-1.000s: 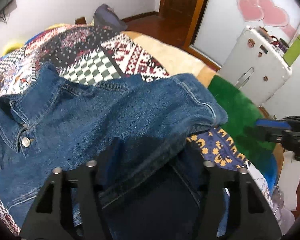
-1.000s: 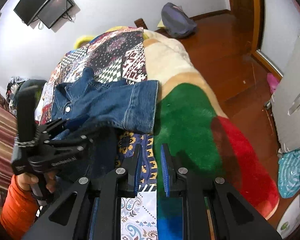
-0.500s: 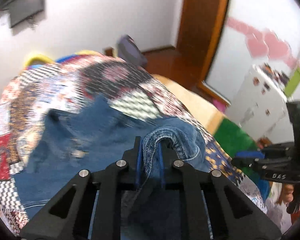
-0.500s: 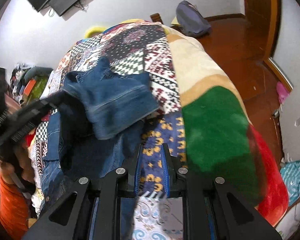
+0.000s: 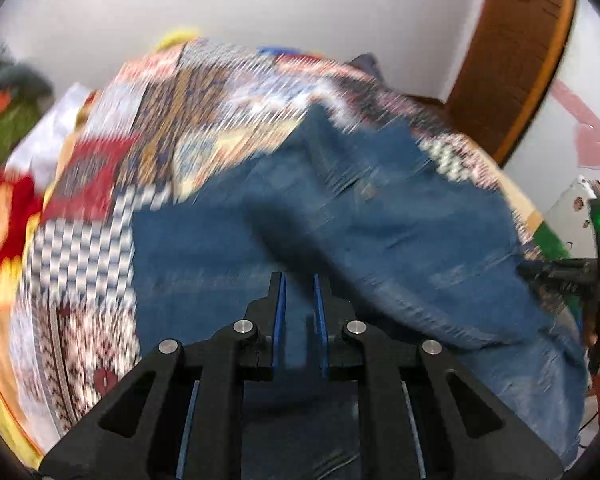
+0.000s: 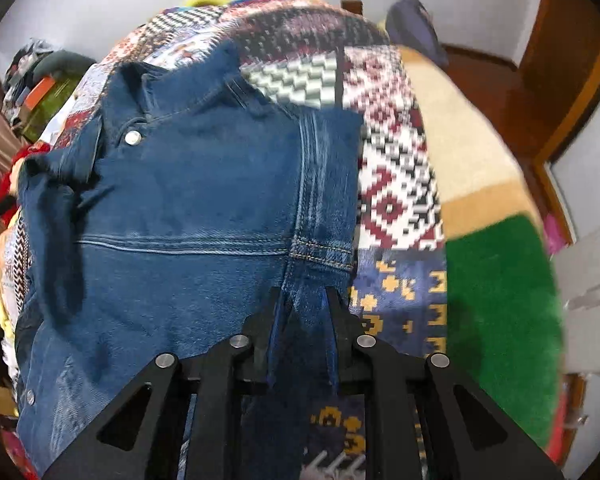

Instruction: Fold large clothes

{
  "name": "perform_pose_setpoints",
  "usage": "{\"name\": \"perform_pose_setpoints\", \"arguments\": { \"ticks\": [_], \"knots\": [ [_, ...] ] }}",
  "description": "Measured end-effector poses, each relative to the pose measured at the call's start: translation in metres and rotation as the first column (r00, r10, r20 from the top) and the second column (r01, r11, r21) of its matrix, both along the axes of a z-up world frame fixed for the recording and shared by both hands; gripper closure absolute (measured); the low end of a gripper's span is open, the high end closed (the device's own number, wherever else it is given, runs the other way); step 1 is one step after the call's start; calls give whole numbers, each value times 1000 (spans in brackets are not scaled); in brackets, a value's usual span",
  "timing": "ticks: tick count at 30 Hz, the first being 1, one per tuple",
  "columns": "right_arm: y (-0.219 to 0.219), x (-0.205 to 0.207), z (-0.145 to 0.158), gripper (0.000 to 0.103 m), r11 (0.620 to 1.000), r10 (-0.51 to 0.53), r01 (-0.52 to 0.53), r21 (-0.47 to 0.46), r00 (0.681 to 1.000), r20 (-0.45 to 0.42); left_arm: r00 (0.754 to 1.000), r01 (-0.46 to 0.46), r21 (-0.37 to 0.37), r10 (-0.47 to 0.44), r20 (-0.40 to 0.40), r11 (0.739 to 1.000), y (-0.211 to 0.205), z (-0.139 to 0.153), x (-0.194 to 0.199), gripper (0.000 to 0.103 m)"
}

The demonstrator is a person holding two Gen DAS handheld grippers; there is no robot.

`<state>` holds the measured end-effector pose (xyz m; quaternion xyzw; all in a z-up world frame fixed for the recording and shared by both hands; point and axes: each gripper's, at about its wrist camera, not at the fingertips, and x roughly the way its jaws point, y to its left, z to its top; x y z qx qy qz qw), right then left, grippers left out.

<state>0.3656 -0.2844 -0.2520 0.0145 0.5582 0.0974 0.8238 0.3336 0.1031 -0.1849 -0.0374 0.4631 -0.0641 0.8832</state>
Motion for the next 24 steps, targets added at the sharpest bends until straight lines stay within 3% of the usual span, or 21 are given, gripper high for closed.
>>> {"name": "perform_pose_setpoints", "arguments": {
  "ticks": [3,5,7,8,11,16,18,20,24],
  "knots": [
    [-10,-1,-2,85,999,-13,13,42,1000,4,997,-45,-19,43,-71,999,20,-28,-13,90],
    [-10,-4,-2,73,1000,-6,6,0,1000,11,992,-70,-27,67,-105,997,31,-40,-19,90],
    [-6,-7,0,29,993,-21,26,-119,999,38,993,-74,-41,70,-98,996,38,-40,-29,90],
    [-5,-10,1,26,983,-21,30,-182,998,54,993,-72,-38,68,-93,997,40,-36,-31,90],
    [-9,-15,3,26,986,-4,12,-167,999,48,996,-56,-16,55,-63,998,39,-19,-32,85],
    [-20,-16,21,26,994,-61,66,-82,996,65,998,-50,-31,51,29,998,28,24,-13,15],
    [-18,-15,29,26,997,-70,74,-38,994,83,996,-65,-41,67,59,997,20,34,0,5],
    [-11,-16,33,26,998,-59,59,-5,994,88,996,-67,-66,71,57,996,13,36,15,3],
    [7,-11,22,26,1000,0,0,5,999,54,998,-52,-78,49,-37,996,-6,13,48,3]
  ]
}}
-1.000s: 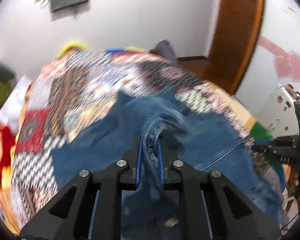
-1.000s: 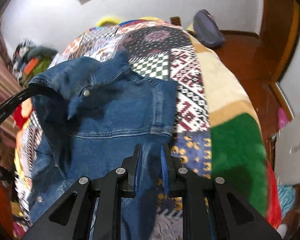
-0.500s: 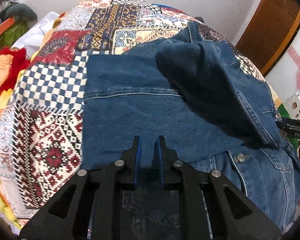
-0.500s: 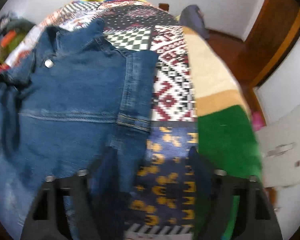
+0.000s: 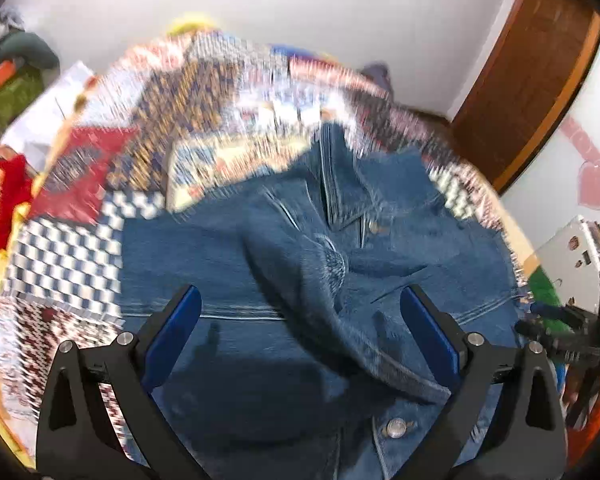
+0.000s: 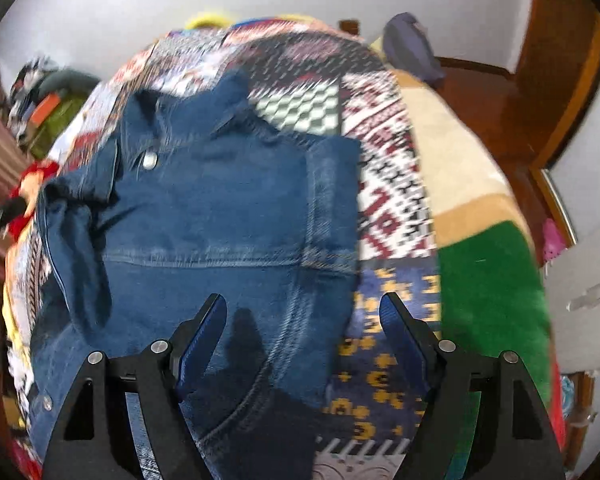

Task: Fold large clothes
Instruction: 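Press the folded jacket flat with both grippers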

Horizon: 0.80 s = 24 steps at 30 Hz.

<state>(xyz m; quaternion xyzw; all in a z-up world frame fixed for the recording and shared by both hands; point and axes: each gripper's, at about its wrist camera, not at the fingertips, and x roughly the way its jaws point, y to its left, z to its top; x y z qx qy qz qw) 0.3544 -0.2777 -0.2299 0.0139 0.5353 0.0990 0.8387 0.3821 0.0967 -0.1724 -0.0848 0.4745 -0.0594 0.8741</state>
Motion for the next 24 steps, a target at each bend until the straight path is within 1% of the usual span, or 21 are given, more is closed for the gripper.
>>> {"name": "perform_pose_setpoints", "arguments": {
  "ticks": [1,2,5,7,10,11,12,16,20,24],
  "knots": [
    [4,0,-7,26,1000,14,-14,-14,1000,-18,999,9,28,-8,-38,1000,-6,-12,8,3],
    [6,0,-12,26,1000,17,-18,-20,1000,-26,998,16,67,-12,-59,998,-10,-22,12,3],
    [-2,-3,-18,24,999,-8,9,33,1000,-28,996,-2,190,20,-91,982,-6,-47,9,3],
    [-10,-2,-22,24,998,-18,21,63,999,-49,994,-21,211,44,-104,977,9,-58,-3,3],
    [-15,-3,-27,24,999,-12,14,50,999,-38,992,-41,225,68,-110,973,33,-65,-25,0],
    [-15,-5,-27,24,999,-5,6,47,1000,-26,992,-50,218,74,-102,975,43,-66,-35,0],
    [-16,-4,-27,24,999,-3,3,44,1000,-19,992,-57,193,76,-96,980,50,-66,-44,0],
    [-12,-5,-27,24,1000,-1,1,24,1000,1,988,-91,126,105,-111,988,70,-72,-71,0],
    [-13,-6,-28,24,1000,-6,6,26,1000,4,986,-115,119,128,-108,986,72,-80,-90,0],
    [-13,-8,-27,24,1000,-7,7,8,1000,7,975,-188,68,194,-107,980,81,-82,-101,0]
  ]
}}
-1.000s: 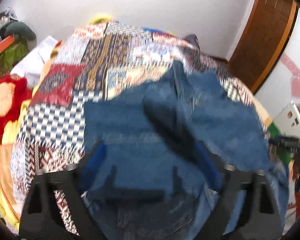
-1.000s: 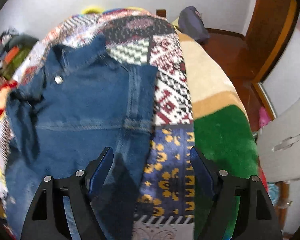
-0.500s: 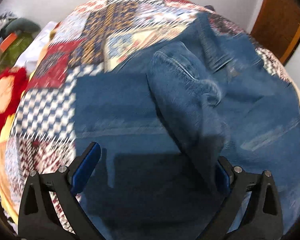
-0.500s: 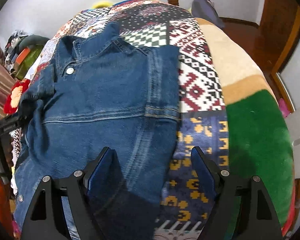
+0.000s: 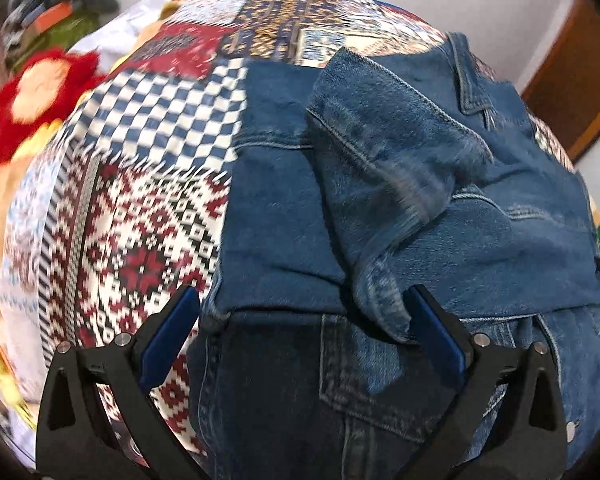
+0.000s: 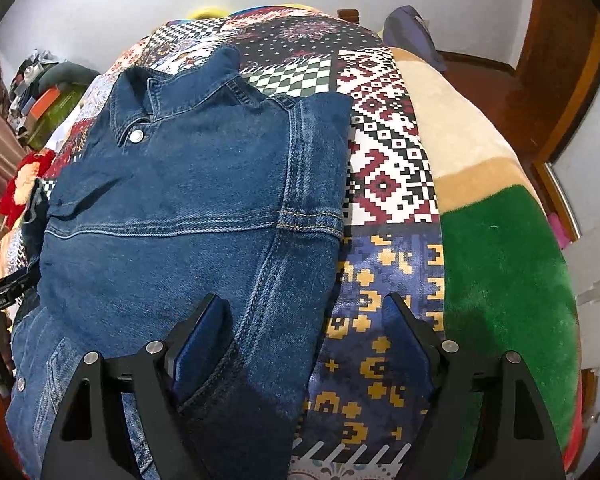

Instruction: Fold large clothes

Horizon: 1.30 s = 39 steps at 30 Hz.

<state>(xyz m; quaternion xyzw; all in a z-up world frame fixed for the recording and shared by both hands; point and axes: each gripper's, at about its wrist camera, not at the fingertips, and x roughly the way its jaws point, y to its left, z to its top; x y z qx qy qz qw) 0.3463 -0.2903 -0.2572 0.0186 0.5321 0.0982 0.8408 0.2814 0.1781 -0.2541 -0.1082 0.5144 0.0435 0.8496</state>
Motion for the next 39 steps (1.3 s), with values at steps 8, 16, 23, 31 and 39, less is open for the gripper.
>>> {"name": "perform_pose_setpoints", "arguments": {
  "ticks": [8,16,23,31,39],
  "knots": [
    [0,-1,0,23,1000,-12,12,-11,1000,-1,996,-81,-14,81,-41,997,25,-7,-28,0],
    [-1,0,2,23,999,-42,42,-7,999,-14,998,-50,88,46,44,995,30,29,-23,0],
    [0,6,28,23,999,-42,43,-11,998,43,998,-32,74,28,54,997,40,36,25,0],
    [-4,55,31,23,998,-53,52,25,997,53,1000,4,-6,-4,-1,1000,56,12,91,0],
    [-9,93,-1,32,992,-88,87,92,996,13,996,-37,-278,13,-91,960,90,-34,144,13]
  ]
}}
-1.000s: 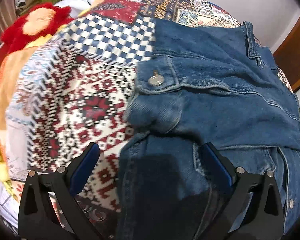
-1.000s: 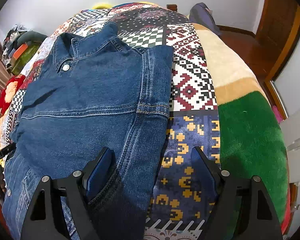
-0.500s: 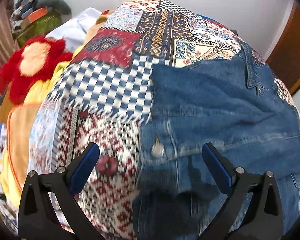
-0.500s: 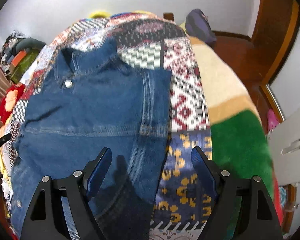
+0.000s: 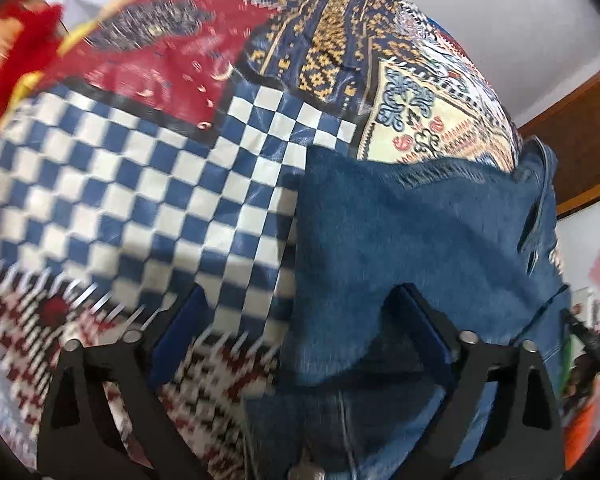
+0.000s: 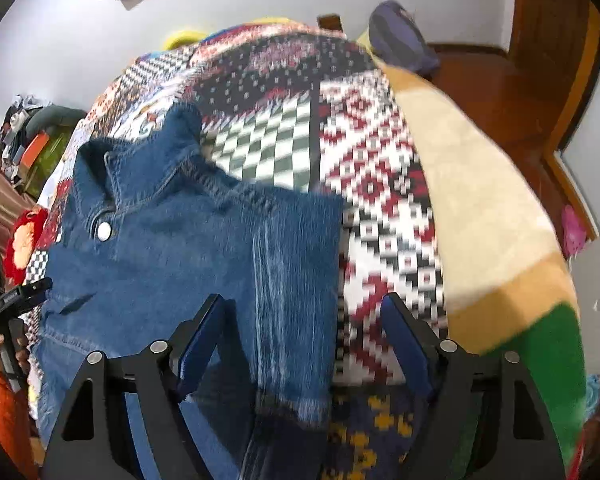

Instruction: Fold large clothes

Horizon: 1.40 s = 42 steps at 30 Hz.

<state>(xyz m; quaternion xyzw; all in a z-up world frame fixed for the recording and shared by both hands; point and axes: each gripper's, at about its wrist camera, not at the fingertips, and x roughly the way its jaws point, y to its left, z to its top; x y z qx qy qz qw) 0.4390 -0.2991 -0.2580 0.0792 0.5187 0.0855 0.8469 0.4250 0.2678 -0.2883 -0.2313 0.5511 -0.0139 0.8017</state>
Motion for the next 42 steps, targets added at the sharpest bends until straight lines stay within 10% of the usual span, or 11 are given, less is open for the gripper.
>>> {"name": "perform_pose_setpoints", "arguments": {
  "ticks": [3,7,18,27,38,42],
  "knots": [
    [4,9,-2,55,1000,18,-18,13,1000,13,1000,-2,-58,3,20,998,7,-4,16,26],
    [14,21,-6,76,999,50,-50,-4,999,11,999,4,-96,1,53,995,5,4,30,80],
    [73,69,47,91,976,203,-183,-121,962,181,995,-65,323,36,95,944,1,46,20,92],
    [126,125,41,91,950,256,-206,-235,944,208,988,-150,305,131,84,940,47,32,11,90],
    [105,145,-18,80,949,253,-226,-219,962,104,994,-102,407,77,78,908,33,14,18,82],
    [104,144,-13,29,924,207,-163,-347,974,94,996,-82,409,64,56,909,31,17,14,76]
  ]
}}
